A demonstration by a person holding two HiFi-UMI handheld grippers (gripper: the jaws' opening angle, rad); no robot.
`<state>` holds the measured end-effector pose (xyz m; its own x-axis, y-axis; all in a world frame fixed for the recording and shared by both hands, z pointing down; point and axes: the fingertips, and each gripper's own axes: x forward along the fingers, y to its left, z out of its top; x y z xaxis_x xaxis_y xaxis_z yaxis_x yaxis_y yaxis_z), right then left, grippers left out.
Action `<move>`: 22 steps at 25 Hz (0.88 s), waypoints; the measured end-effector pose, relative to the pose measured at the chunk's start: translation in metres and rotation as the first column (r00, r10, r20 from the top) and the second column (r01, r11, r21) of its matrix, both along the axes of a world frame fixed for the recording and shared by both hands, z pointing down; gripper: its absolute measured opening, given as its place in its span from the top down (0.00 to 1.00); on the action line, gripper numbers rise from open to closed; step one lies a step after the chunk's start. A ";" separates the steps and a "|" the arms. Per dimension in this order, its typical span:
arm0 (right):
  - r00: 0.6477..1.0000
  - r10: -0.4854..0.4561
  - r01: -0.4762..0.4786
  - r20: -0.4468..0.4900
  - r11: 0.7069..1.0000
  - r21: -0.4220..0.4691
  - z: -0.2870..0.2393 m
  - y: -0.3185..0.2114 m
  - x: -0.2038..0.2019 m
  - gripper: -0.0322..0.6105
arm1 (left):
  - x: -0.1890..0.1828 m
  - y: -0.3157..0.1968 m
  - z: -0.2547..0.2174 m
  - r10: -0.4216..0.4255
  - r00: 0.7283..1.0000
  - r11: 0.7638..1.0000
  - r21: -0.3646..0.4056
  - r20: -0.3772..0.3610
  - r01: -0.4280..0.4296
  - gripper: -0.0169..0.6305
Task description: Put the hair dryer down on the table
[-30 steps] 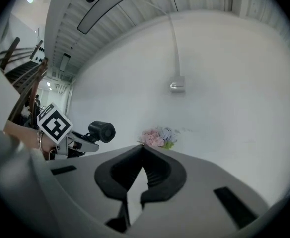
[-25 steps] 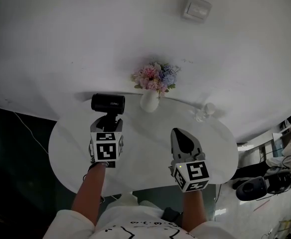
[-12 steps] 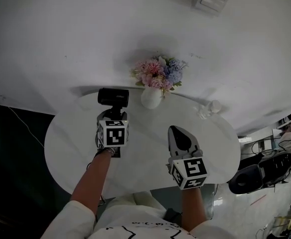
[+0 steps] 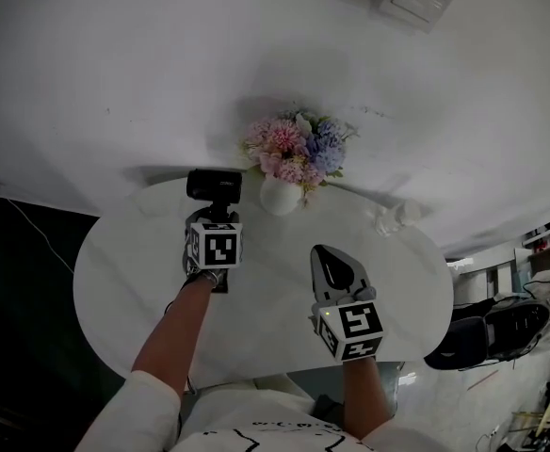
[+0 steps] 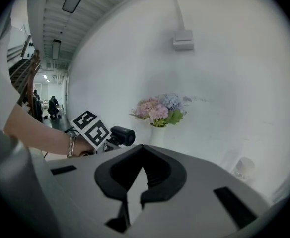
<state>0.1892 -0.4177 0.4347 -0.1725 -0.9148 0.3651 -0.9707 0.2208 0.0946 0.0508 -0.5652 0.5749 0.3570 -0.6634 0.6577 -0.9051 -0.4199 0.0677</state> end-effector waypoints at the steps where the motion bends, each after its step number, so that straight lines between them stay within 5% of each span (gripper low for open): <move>1: 1.000 -0.003 0.003 -0.001 1.000 -0.006 0.002 -0.003 0.002 0.95 | 0.003 -0.004 0.004 -0.001 1.000 1.000 -0.004 0.005 0.001 0.59; 22: 0.999 -0.038 0.035 -0.033 0.993 -0.111 0.049 -0.020 0.030 0.95 | 0.025 -0.057 0.072 -0.006 0.996 0.991 -0.134 0.092 0.019 0.59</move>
